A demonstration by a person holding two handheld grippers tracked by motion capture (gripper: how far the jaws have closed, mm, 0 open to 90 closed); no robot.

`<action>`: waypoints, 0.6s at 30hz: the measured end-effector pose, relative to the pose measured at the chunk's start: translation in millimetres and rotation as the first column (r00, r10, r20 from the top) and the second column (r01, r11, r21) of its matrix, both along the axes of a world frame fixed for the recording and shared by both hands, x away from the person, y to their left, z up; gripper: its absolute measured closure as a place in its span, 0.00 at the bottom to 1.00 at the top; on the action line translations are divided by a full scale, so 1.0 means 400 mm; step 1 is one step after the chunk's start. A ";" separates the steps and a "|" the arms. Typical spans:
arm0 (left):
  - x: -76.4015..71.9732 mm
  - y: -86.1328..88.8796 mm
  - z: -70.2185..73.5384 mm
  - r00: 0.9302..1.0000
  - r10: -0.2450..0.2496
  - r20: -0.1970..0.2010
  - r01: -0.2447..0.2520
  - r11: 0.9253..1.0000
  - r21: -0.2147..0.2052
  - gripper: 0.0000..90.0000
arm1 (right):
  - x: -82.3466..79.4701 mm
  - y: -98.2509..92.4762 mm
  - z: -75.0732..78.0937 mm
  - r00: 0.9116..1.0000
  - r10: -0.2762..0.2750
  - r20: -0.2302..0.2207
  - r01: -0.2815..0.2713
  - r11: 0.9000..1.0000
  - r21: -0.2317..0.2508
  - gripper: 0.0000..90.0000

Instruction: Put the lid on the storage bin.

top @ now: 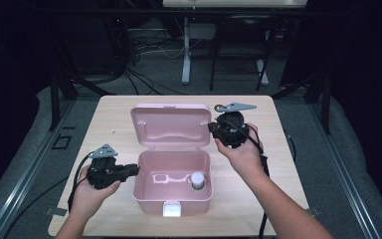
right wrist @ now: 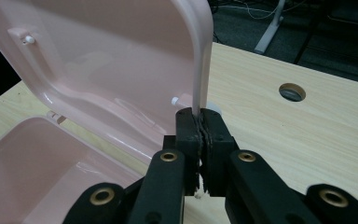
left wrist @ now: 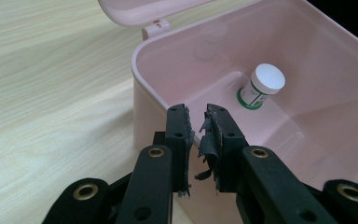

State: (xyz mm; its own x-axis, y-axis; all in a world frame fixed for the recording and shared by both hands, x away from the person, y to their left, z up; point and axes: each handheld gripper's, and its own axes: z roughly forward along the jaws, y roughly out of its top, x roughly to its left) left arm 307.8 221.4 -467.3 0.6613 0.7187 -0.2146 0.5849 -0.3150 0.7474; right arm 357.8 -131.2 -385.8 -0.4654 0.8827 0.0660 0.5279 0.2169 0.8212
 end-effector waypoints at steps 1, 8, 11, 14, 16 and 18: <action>0.000 0.000 0.000 1.000 0.001 0.000 -0.001 1.000 0.001 0.89 | -0.004 0.000 0.000 1.000 0.001 0.003 -0.001 1.000 -0.002 0.97; 0.000 0.000 0.001 1.000 0.000 0.002 0.000 1.000 0.004 0.89 | -0.028 -0.001 -0.001 1.000 0.015 0.023 -0.015 1.000 -0.016 0.97; -0.001 -0.001 0.001 1.000 0.003 0.000 -0.003 1.000 0.004 0.89 | -0.032 -0.003 -0.003 0.999 0.017 0.028 -0.017 1.000 -0.016 0.97; -0.001 -0.001 0.001 1.000 0.003 0.001 -0.003 1.000 0.004 0.89 | -0.039 -0.004 -0.004 0.999 0.020 0.033 -0.019 1.000 -0.015 0.97; 0.000 0.000 0.001 1.000 0.000 0.003 0.000 1.000 0.005 0.89 | -0.041 -0.003 -0.004 0.999 0.019 0.035 -0.018 1.000 -0.011 0.97; 0.000 -0.001 0.001 1.000 0.001 0.002 -0.001 1.000 0.004 0.89 | -0.046 -0.004 -0.005 0.999 0.021 0.034 -0.020 1.000 -0.015 0.97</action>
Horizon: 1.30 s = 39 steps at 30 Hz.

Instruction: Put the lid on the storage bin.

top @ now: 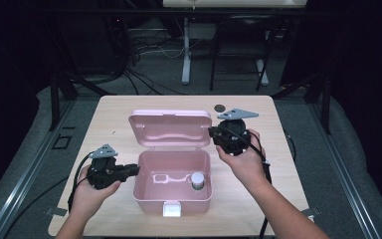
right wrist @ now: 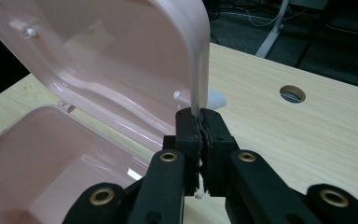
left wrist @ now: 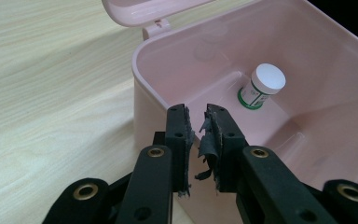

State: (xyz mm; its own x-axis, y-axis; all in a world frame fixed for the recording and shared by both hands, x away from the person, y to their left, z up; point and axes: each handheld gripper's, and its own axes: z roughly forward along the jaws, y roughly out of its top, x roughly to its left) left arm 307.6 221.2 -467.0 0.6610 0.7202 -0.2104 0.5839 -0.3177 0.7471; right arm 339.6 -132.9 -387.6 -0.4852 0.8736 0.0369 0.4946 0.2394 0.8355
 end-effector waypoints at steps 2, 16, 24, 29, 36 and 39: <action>0.000 0.000 0.000 1.000 0.002 -0.002 -0.002 1.000 -0.003 0.89 | -0.005 0.000 -0.002 1.000 0.001 0.004 -0.001 1.000 0.003 0.96; 0.002 0.003 -0.001 1.000 -0.002 -0.006 0.002 1.000 -0.008 0.89 | -0.024 -0.005 -0.010 1.000 0.010 0.020 -0.011 1.000 0.016 0.96; 0.002 0.004 -0.001 1.000 0.002 -0.012 -0.002 1.000 -0.013 0.88 | -0.032 -0.006 -0.012 1.000 0.014 0.024 -0.014 1.000 0.021 0.96; 0.003 0.004 0.000 1.000 -0.002 -0.010 0.002 1.000 -0.008 0.88 | -0.033 -0.011 -0.016 1.000 0.016 0.020 -0.017 0.999 0.036 0.96; 0.002 0.008 0.006 1.000 0.007 0.001 -0.007 1.000 -0.003 0.87 | -0.038 -0.012 -0.018 0.999 0.018 0.026 -0.019 0.999 0.039 0.95; 0.001 0.009 0.009 1.000 0.012 0.005 -0.012 1.000 -0.006 0.86 | -0.039 -0.013 -0.019 1.000 0.019 0.025 -0.020 0.999 0.043 0.95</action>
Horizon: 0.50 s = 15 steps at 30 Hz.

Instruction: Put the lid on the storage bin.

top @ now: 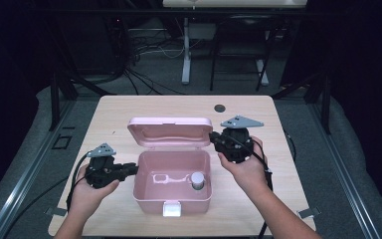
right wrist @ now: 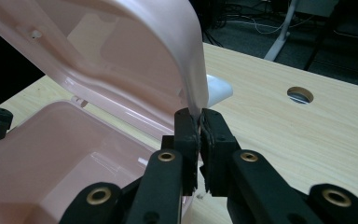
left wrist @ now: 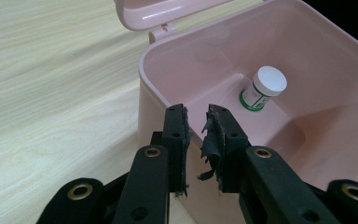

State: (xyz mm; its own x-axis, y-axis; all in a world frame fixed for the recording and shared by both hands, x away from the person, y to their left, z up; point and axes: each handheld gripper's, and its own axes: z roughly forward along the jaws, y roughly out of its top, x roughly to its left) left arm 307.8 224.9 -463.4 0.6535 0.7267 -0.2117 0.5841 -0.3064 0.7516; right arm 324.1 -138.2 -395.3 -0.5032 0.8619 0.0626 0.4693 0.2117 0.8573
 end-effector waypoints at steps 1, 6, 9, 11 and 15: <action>-0.001 0.000 0.004 1.000 -0.002 0.004 0.002 1.000 0.003 0.86 | -0.001 -0.001 -0.001 1.000 0.000 -0.001 0.000 1.000 0.004 0.95; -0.006 -0.002 0.013 1.000 -0.002 0.017 0.002 1.000 0.002 0.85 | -0.004 -0.001 -0.002 1.000 0.003 0.003 -0.003 1.000 0.004 0.95; -0.009 -0.001 0.021 1.000 -0.001 0.028 0.001 1.000 -0.002 0.85 | -0.007 -0.002 -0.004 1.000 0.004 0.003 -0.004 1.000 0.005 0.95; -0.012 -0.001 0.027 0.999 0.003 0.034 -0.003 1.000 -0.005 0.83 | -0.010 -0.003 -0.005 1.000 0.006 0.001 -0.006 1.000 0.007 0.95; -0.015 -0.003 0.031 0.999 -0.003 0.041 0.003 1.000 -0.001 0.83 | -0.013 -0.005 -0.007 1.000 0.009 0.000 -0.009 1.000 0.014 0.95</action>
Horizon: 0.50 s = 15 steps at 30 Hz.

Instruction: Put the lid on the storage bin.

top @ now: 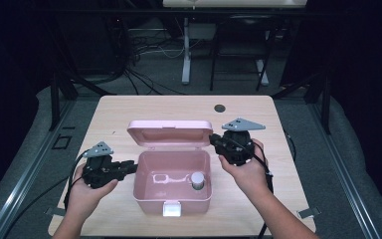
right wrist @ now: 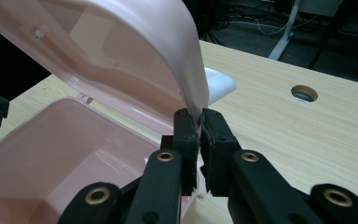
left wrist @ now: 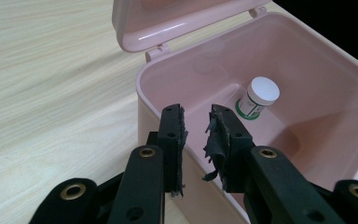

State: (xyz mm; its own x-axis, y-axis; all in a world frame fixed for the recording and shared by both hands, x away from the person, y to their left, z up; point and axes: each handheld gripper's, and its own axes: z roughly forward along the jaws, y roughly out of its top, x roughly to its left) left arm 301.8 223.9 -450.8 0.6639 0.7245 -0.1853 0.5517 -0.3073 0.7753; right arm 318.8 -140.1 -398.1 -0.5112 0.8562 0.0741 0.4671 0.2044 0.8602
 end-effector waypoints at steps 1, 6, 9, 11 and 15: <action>-0.001 -0.001 0.001 1.000 0.000 0.003 0.000 1.000 -0.001 0.83 | -0.001 0.000 -0.001 1.000 0.000 0.002 0.000 1.000 0.002 0.95; -0.007 0.000 0.012 1.000 0.002 0.013 -0.002 1.000 -0.006 0.82 | -0.009 0.001 -0.001 1.000 0.004 -0.001 -0.004 1.000 -0.005 0.94; -0.011 0.002 0.020 1.000 0.004 0.029 -0.004 1.000 -0.009 0.82 | -0.012 0.001 -0.001 1.000 0.005 0.000 -0.005 1.000 -0.009 0.94; -0.014 0.002 0.026 0.999 0.002 0.036 -0.002 1.000 -0.010 0.81 | -0.015 0.002 -0.001 1.000 0.005 0.000 -0.005 1.000 -0.013 0.94; -0.020 0.000 0.035 0.999 0.001 0.045 -0.001 1.000 -0.010 0.81 | -0.018 -0.001 -0.007 1.000 0.009 0.000 -0.009 1.000 -0.002 0.94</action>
State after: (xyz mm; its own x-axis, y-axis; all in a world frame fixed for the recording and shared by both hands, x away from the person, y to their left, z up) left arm 293.7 223.9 -436.8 0.6711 0.7233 -0.1626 0.5162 -0.2985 0.8028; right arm 311.4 -140.7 -400.7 -0.5190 0.8517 0.0723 0.4654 0.2106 0.8596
